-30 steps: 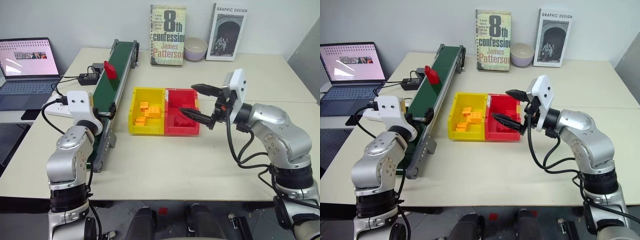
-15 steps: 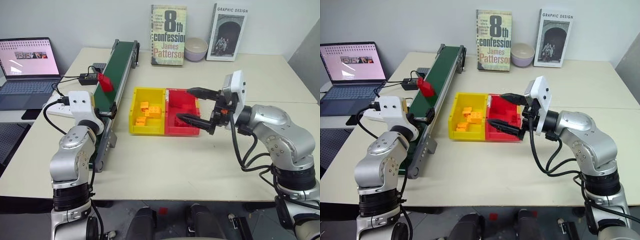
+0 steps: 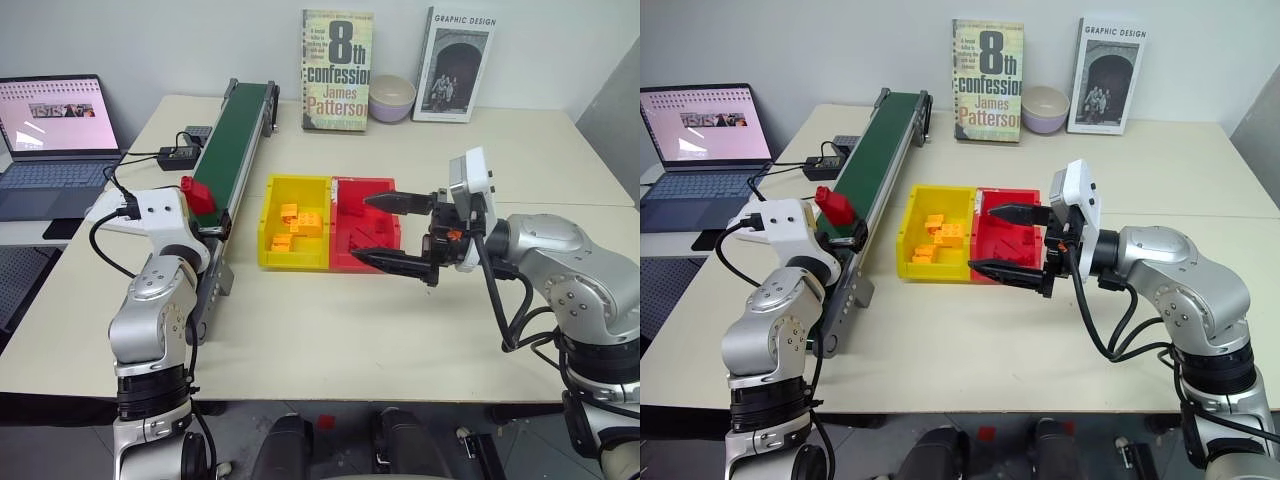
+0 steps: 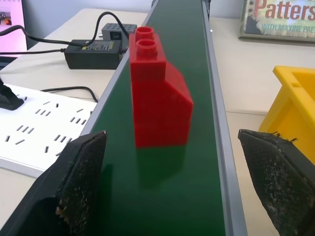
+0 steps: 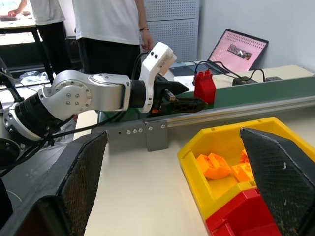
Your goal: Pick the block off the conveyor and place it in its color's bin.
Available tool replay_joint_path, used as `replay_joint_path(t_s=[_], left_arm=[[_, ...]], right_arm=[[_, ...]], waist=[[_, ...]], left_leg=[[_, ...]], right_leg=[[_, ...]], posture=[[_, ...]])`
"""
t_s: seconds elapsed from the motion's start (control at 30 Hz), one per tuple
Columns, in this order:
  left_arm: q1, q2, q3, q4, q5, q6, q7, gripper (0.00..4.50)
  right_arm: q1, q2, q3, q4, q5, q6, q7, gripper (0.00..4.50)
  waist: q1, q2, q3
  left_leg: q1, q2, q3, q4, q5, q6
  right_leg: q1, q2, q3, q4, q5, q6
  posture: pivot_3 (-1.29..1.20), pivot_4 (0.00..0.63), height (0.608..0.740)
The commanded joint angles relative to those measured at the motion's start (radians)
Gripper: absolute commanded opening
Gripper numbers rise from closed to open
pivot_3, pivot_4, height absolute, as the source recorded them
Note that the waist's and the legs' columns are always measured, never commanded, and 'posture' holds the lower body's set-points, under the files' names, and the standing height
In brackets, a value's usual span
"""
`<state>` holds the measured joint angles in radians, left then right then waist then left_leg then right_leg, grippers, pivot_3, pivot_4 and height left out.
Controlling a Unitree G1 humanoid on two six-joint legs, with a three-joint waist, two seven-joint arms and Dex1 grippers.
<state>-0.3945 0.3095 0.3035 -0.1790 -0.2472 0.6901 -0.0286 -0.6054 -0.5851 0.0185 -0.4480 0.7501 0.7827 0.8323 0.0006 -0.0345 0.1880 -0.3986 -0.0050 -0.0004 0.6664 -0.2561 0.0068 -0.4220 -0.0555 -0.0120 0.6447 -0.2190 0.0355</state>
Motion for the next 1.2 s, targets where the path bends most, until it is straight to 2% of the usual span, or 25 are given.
replay_joint_path(t_s=[0.03, 0.07, 0.23, 0.27, 0.53, 0.67, 0.77, 0.83, 0.93, 1.03, 1.2], left_arm=[[-0.014, 0.003, 0.039, -0.029, 0.001, -0.010, 0.031, 4.10], [-0.012, 0.005, 0.042, -0.034, -0.001, -0.001, 0.033, 4.10], [0.007, 0.002, 0.046, -0.065, 0.003, 0.042, 0.057, 3.13], [0.011, -0.003, 0.049, -0.075, 0.001, 0.053, 0.064, 3.07], [0.053, -0.064, 0.061, -0.182, -0.009, 0.146, 0.129, 1.64], [0.046, -0.074, 0.065, -0.191, -0.005, 0.158, 0.139, 1.53], [-0.022, -0.042, 0.062, -0.150, -0.010, 0.168, 0.118, 1.53], [-0.074, -0.011, 0.040, -0.116, -0.016, 0.164, 0.077, 1.53], [-0.217, 0.071, -0.082, -0.014, -0.030, 0.139, -0.099, 1.53], [-0.337, 0.113, -0.190, 0.099, -0.057, 0.087, -0.295, 1.53], [-0.557, 0.072, -0.402, 0.413, -0.030, -0.137, -0.673, 1.53]], right_arm=[[-0.014, -0.015, -0.047, -0.035, 0.030, 0.002, -0.015, 4.50], [-0.016, -0.017, -0.049, -0.034, 0.033, 0.003, -0.017, 4.50], [-0.039, -0.018, -0.051, -0.025, 0.041, 0.009, -0.029, 4.50], [-0.044, -0.017, -0.051, -0.024, 0.043, 0.012, -0.032, 4.50], [-0.081, -0.006, -0.043, 0.006, 0.034, 0.011, -0.042, 4.50], [-0.080, -0.002, -0.040, 0.011, 0.026, 0.006, -0.046, 4.50], [-0.066, -0.017, -0.041, 0.005, -0.002, -0.003, -0.062, 4.50], [-0.054, -0.031, -0.043, -0.002, -0.031, -0.013, -0.079, 4.50], [-0.015, -0.062, -0.058, -0.030, -0.108, -0.018, -0.156, 4.50], [0.028, -0.080, -0.069, -0.070, -0.179, -0.015, -0.243, 4.50], [0.138, -0.079, -0.141, -0.192, -0.208, 0.085, -0.397, 4.50]], waist=[[0.000, 0.000, 0.000], [0.000, 0.000, 0.000], [0.000, 0.000, 0.000], [0.000, 0.000, 0.000], [0.000, 0.000, 0.000], [0.000, 0.000, 0.000], [0.001, 0.000, 0.000], [0.001, 0.000, 0.000], [0.007, 0.000, 0.000], [0.019, 0.000, 0.000], [0.021, 0.000, 0.000]], left_leg=[[0.000, 0.000, 0.000, 0.000, 0.000, 0.000], [0.000, 0.000, 0.000, 0.000, 0.000, 0.000], [0.000, 0.000, 0.000, 0.000, 0.000, 0.000], [0.000, 0.000, 0.000, 0.000, 0.000, 0.000], [0.000, 0.000, 0.000, 0.000, 0.000, 0.000], [0.000, 0.000, 0.000, 0.000, 0.000, 0.000], [0.000, 0.000, 0.000, 0.000, 0.000, 0.000], [0.000, 0.000, -0.001, 0.001, 0.000, 0.000], [0.000, -0.001, 0.000, 0.001, 0.000, 0.000], [-0.002, -0.002, 0.001, 0.002, 0.000, 0.000], [-0.002, -0.003, 0.004, 0.001, 0.000, 0.000]], right_leg=[[0.000, 0.000, 0.000, 0.000, 0.000, 0.000], [0.000, 0.000, 0.000, 0.000, 0.000, 0.000], [0.000, 0.000, 0.000, 0.000, 0.000, 0.000], [0.000, 0.000, 0.000, 0.000, 0.000, 0.000], [0.000, 0.000, 0.000, 0.000, 0.000, 0.000], [0.000, 0.000, 0.000, 0.000, 0.000, 0.000], [0.000, 0.000, 0.000, 0.000, 0.000, 0.000], [0.000, 0.001, 0.000, 0.000, 0.000, 0.000], [0.000, 0.001, -0.001, 0.000, 0.000, 0.000], [0.000, 0.001, -0.003, -0.001, 0.000, 0.000], [0.000, 0.000, -0.001, -0.002, 0.000, 0.000]], posture=[[0.00, 0.150, 0.740], [0.00, 0.150, 0.740], [0.00, 0.150, 0.740], [0.00, 0.150, 0.740], [0.00, 0.150, 0.740], [0.00, 0.150, 0.740], [0.00, 0.150, 0.740], [0.00, 0.150, 0.740], [0.00, 0.150, 0.740], [0.00, 0.150, 0.740], [0.00, 0.150, 0.740]])
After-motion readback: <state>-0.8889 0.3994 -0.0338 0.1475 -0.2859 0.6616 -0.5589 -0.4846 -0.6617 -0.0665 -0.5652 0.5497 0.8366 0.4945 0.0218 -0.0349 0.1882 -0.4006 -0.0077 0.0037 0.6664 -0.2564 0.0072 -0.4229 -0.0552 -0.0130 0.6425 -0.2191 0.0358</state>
